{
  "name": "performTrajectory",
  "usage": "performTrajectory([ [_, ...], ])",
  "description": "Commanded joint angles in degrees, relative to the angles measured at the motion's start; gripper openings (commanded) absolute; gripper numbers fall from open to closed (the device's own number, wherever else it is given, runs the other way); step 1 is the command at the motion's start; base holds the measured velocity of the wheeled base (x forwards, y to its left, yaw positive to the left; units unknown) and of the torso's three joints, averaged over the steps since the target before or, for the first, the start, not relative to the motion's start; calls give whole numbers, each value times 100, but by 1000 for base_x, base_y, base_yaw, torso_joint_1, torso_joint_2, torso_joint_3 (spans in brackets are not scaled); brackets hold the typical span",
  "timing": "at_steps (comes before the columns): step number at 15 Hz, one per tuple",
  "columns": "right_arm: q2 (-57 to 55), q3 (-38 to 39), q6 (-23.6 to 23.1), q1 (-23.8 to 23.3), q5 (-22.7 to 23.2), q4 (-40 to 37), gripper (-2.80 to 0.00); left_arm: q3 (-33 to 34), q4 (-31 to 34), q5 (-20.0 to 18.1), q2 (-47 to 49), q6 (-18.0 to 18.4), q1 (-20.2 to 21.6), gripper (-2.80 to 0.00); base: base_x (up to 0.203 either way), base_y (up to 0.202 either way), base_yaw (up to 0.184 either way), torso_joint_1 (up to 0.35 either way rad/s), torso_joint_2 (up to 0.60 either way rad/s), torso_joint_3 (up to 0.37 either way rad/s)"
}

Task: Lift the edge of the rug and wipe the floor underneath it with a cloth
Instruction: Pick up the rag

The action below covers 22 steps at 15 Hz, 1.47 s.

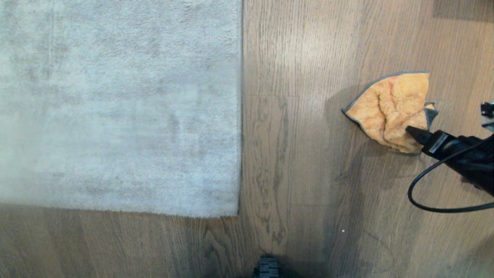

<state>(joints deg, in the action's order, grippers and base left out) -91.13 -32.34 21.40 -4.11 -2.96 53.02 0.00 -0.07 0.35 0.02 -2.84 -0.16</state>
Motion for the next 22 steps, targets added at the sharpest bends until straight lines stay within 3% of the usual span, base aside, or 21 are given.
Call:
performTrajectory([
  [1,-142,-105,211,29,-53,128,0,0,-1,5,-2,-6,-2,-280,0,0,0,0,0,0],
  [8,-263,-132,374,461,-65,420,0,0,-1,0,-2,-6,-2,-280,0,0,0,0,0,0],
  [13,-468,-117,374,490,-91,639,0,0,-1,0,-2,-6,-2,-280,0,0,0,0,0,0],
  [18,-871,-299,347,595,-548,1141,0,0,-1,9,-2,-6,-2,-280,0,0,0,0,0,0],
  [22,-880,-308,338,639,-566,1150,0,0,-1,0,-2,-6,-2,-280,0,0,0,0,0,0],
])
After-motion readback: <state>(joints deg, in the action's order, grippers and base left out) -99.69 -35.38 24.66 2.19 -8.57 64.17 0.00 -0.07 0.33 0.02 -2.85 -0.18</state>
